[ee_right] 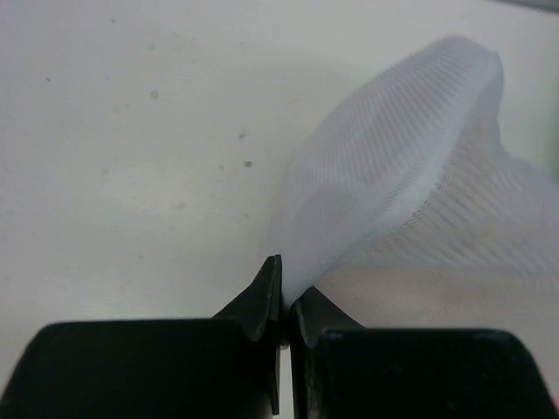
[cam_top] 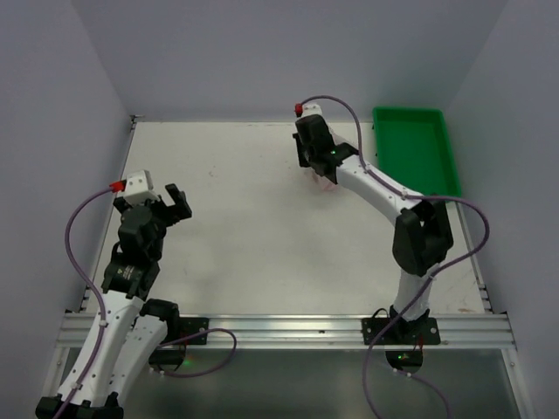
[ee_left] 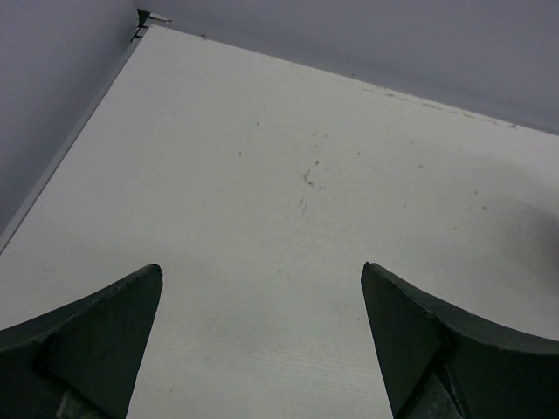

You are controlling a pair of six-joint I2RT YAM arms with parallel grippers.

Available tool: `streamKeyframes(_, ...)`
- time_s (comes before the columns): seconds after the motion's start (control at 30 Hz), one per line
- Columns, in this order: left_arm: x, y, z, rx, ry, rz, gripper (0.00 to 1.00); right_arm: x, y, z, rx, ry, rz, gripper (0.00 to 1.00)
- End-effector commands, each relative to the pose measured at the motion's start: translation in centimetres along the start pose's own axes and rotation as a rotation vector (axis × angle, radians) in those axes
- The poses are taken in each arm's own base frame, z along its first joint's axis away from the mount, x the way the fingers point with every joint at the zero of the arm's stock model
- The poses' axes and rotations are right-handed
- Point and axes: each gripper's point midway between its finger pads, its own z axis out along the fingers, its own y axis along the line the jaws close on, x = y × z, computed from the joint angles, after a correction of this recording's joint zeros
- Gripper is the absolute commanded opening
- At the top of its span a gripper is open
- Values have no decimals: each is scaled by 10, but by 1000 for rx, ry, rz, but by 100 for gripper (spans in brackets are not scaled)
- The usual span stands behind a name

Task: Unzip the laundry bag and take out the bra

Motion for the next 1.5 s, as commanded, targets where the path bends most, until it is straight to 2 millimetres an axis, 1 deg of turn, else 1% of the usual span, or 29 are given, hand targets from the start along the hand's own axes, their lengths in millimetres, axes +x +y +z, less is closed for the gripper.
streamKeyframes(0.0, -23, -13, -11, 53, -9, -72, 100, -26, -28, -69, 308, -152, -325, 0)
streamKeyframes(0.03, -21, -19, -12, 80, 8, -90, 100, -5, -18, -76, 319, -132, -392, 0)
streamKeyframes(0.1, -16, -22, -15, 97, 47, -102, 100, 17, -13, -83, 369, -110, -464, 0)
streamKeyframes(0.13, -13, -25, -16, 109, 69, -118, 100, 37, -12, -83, 388, -82, -509, 0)
streamKeyframes(0.17, -6, -24, -19, 105, 101, -119, 100, 53, 9, -86, 370, -79, -570, 0)
streamKeyframes(0.2, -3, -23, -21, 102, 115, -123, 100, 65, 18, -86, 368, -68, -634, 0)
streamKeyframes(0.23, 0, -23, -24, 103, 121, -137, 100, 79, 35, -91, 364, -72, -697, 0)
streamKeyframes(0.27, 6, -22, -26, 101, 138, -142, 100, 97, 44, -83, 357, -40, -767, 0)
streamKeyframes(0.33, 10, -24, -33, 123, 147, -166, 100, 117, 61, -81, 331, -14, -892, 0)
streamKeyframes(0.37, 13, -23, -37, 126, 155, -174, 100, 132, 79, -84, 288, -15, -950, 0)
streamKeyframes(0.43, 10, -23, -45, 136, 139, -198, 100, 155, 94, -82, 231, 14, -1021, 0)
streamKeyframes(0.47, 11, -21, -48, 132, 141, -200, 100, 167, 109, -85, 170, 22, -1039, 3)
streamKeyframes(0.53, 9, -19, -53, 128, 133, -209, 100, 180, 125, -91, 132, 20, -1067, 6)
streamKeyframes(0.57, 7, -18, -55, 127, 130, -213, 100, 185, 131, -94, 101, 34, -1074, 12)
streamKeyframes(0.6, 5, -18, -57, 124, 129, -217, 100, 198, 144, -96, 17, 67, -1051, 23)
streamKeyframes(0.67, 4, -16, -62, 120, 135, -220, 100, 210, 163, -106, -82, 91, -1045, 30)
streamKeyframes(0.7, -1, -15, -65, 118, 123, -223, 100, 220, 174, -110, -164, 120, -1030, 35)
streamKeyframes(0.8, -9, -11, -69, 101, 99, -219, 100, 234, 190, -123, -289, 170, -981, 37)
streamKeyframes(0.9, -9, -11, -69, 100, 103, -217, 100, 228, 196, -135, -343, 153, -918, 40)
streamKeyframes(1.0, -7, -15, -68, 117, 122, -220, 100, 218, 201, -151, -389, 144, -847, 51)
streamKeyframes(1.03, -8, -17, -68, 120, 122, -225, 100, 218, 203, -156, -418, 149, -835, 52)
streamKeyframes(1.07, -10, -17, -68, 122, 118, -225, 100, 209, 204, -166, -442, 132, -806, 53)
streamKeyframes(1.13, -15, -15, -67, 106, 110, -213, 100, 207, 205, -178, -473, 140, -747, 55)
streamKeyframes(1.17, -24, -14, -69, 102, 91, -215, 100, 205, 206, -185, -493, 145, -717, 56)
streamKeyframes(1.27, -38, -14, -68, 94, 58, -202, 100, 180, 202, -215, -545, 117, -644, 62)
streamKeyframes(1.3, -40, -16, -67, 102, 55, -201, 100, 162, 199, -232, -563, 80, -584, 67)
streamKeyframes(1.33, -40, -23, -63, 137, 66, -182, 100, 156, 196, -238, -571, 68, -553, 69)
streamKeyframes(1.4, -31, -31, -52, 162, 120, -132, 100, 135, 184, -252, -565, 36, -412, 68)
streamKeyframes(1.47, -26, -42, -45, 211, 165, -99, 100, 123, 166, -246, -537, 61, -254, 68)
